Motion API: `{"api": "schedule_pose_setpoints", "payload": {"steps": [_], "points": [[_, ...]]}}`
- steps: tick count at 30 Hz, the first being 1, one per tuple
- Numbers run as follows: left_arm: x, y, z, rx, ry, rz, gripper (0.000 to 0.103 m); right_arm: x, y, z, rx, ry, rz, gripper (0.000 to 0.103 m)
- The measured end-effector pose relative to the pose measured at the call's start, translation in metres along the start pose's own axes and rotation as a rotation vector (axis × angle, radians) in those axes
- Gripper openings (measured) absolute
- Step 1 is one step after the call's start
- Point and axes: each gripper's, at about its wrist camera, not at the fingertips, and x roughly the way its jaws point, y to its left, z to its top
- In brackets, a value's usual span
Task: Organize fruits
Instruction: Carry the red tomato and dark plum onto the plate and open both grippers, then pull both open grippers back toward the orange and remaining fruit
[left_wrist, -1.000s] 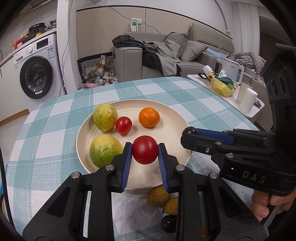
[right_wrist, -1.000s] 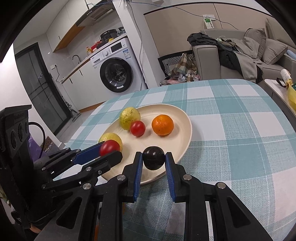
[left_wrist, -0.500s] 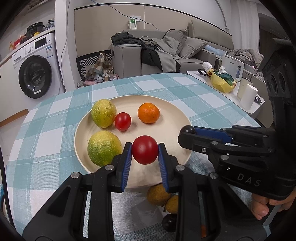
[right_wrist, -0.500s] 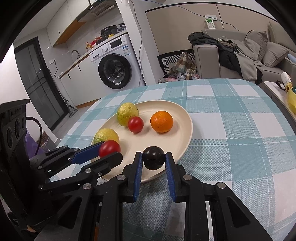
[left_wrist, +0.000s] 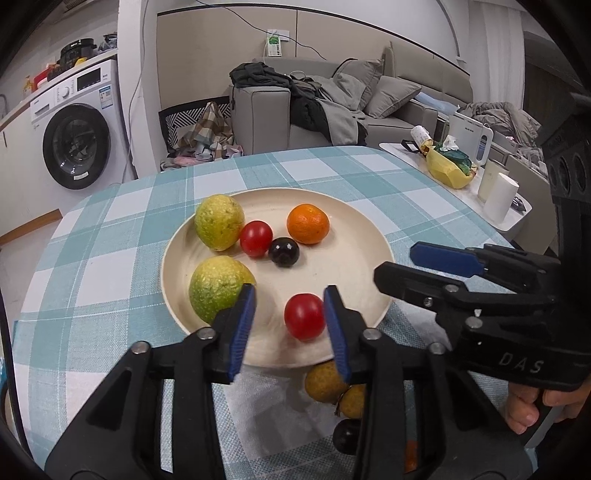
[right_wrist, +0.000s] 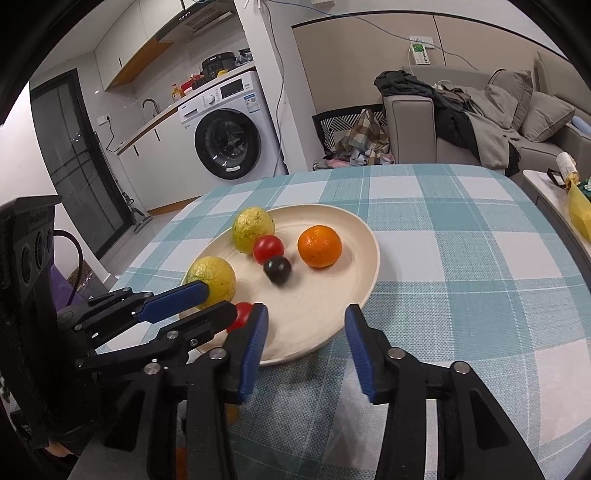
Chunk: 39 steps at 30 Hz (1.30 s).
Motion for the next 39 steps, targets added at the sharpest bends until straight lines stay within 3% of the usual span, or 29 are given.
{"api": "schedule_pose_setpoints", "payload": {"steps": [3,6,8,11,14,39], "points": [[-0.01,0.005,-0.001,-0.017,-0.011,0.016,0.061,-0.007,-0.002,0.0,0.003,-0.015,-0.01,0.057],[-0.021,0.013,-0.001,-0.046,-0.018,0.032,0.082,-0.016,-0.005,0.0,0.012,-0.032,-0.019,0.074],[-0.031,0.018,-0.002,-0.061,-0.035,0.021,0.085,-0.021,-0.007,0.0,0.019,-0.045,-0.018,0.089],[-0.043,0.021,-0.003,-0.054,-0.049,0.025,0.089,-0.028,-0.009,-0.001,0.023,-0.048,-0.007,0.098],[-0.056,0.019,-0.008,-0.036,-0.072,0.041,0.102,-0.034,-0.006,-0.004,0.005,-0.042,-0.004,0.103],[-0.098,0.017,-0.045,-0.067,-0.126,0.056,0.102,-0.06,0.013,-0.026,-0.106,-0.066,-0.032,0.103]]}}
